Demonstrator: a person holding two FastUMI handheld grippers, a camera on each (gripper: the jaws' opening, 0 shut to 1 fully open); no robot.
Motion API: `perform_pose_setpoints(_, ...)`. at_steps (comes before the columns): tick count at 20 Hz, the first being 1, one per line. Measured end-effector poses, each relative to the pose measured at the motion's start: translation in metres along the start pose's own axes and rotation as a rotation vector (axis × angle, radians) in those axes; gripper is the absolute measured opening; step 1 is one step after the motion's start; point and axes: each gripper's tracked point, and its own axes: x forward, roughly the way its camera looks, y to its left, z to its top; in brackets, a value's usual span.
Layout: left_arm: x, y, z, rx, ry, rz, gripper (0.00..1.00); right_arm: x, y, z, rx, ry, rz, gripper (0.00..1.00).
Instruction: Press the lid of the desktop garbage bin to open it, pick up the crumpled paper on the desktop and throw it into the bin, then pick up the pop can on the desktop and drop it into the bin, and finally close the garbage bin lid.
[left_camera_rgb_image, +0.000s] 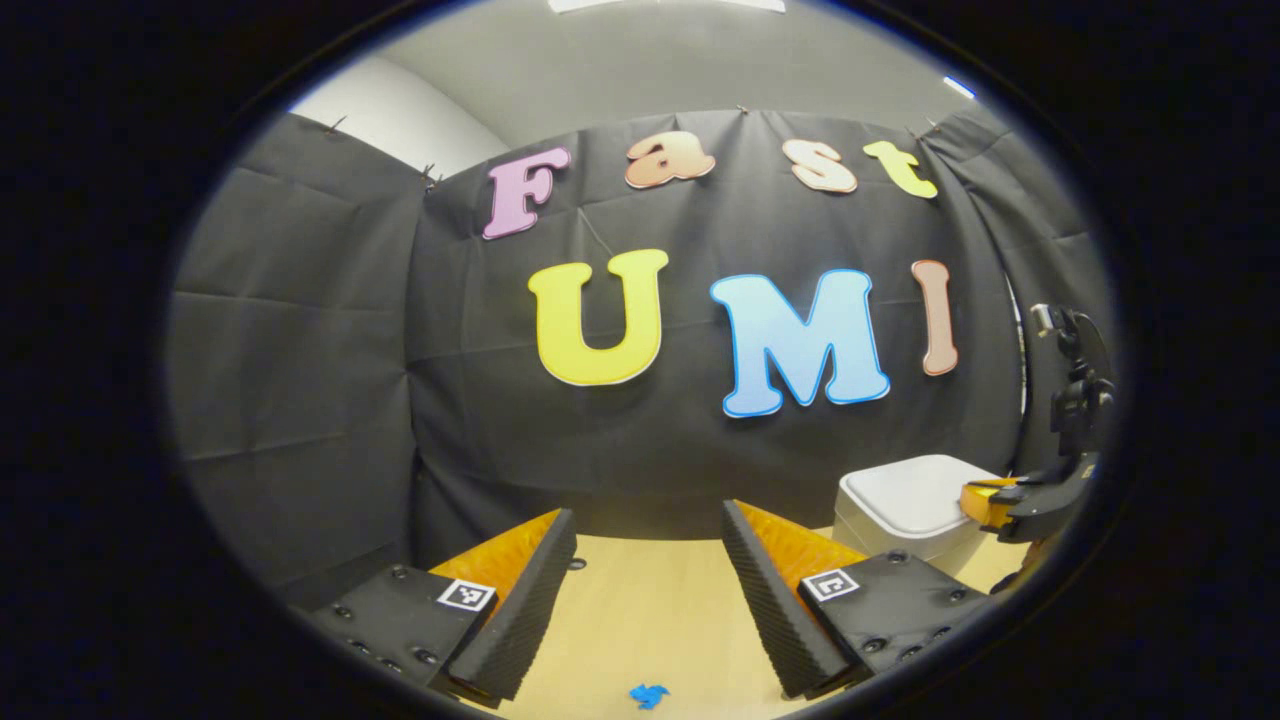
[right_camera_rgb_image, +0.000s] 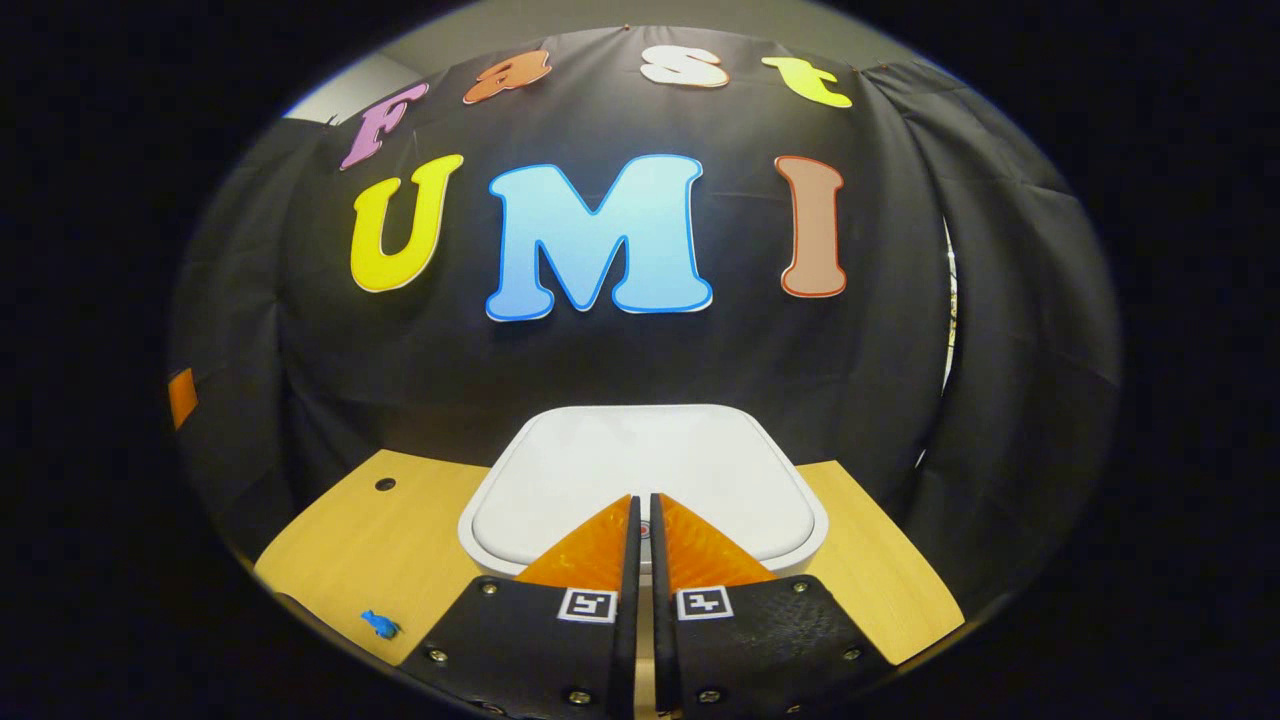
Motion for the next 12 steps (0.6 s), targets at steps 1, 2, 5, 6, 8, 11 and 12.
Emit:
perform_pose_setpoints(1, 0.0, 0.001, -0.001, -0.008, 0.003, -0.001, 0.96, 0.0, 0.0, 0.004, -0.005, -0.014, 0.007, 0.07)
perform_pose_setpoints(2, -0.001, 0.001, -0.001, -0.016, 0.006, 0.0, 0.96, 0.0, 0.0, 0.006, -0.005, -0.013, 0.013, 0.07)
perform_pose_setpoints(5, -0.004, 0.005, -0.007, -0.033, 0.018, 0.005, 1.0, -0.001, -0.002, 0.007, 0.031, 0.006, 0.021, 0.07)
perform_pose_setpoints(6, -0.006, 0.005, -0.008, -0.037, 0.021, 0.006, 1.0, -0.003, -0.001, 0.009, 0.036, 0.004, 0.025, 0.07)
perform_pose_setpoints(8, -0.007, 0.009, -0.009, -0.042, 0.025, 0.011, 0.96, -0.009, -0.002, 0.017, 0.031, -0.022, 0.031, 0.07)
perform_pose_setpoints(11, -0.008, 0.011, -0.011, -0.045, 0.03, 0.017, 1.0, -0.016, -0.003, 0.045, 0.023, -0.095, 0.034, 0.07)
perform_pose_setpoints(12, -0.009, 0.011, -0.012, -0.045, 0.032, 0.018, 1.0, -0.018, -0.003, 0.055, 0.025, -0.117, 0.036, 0.07)
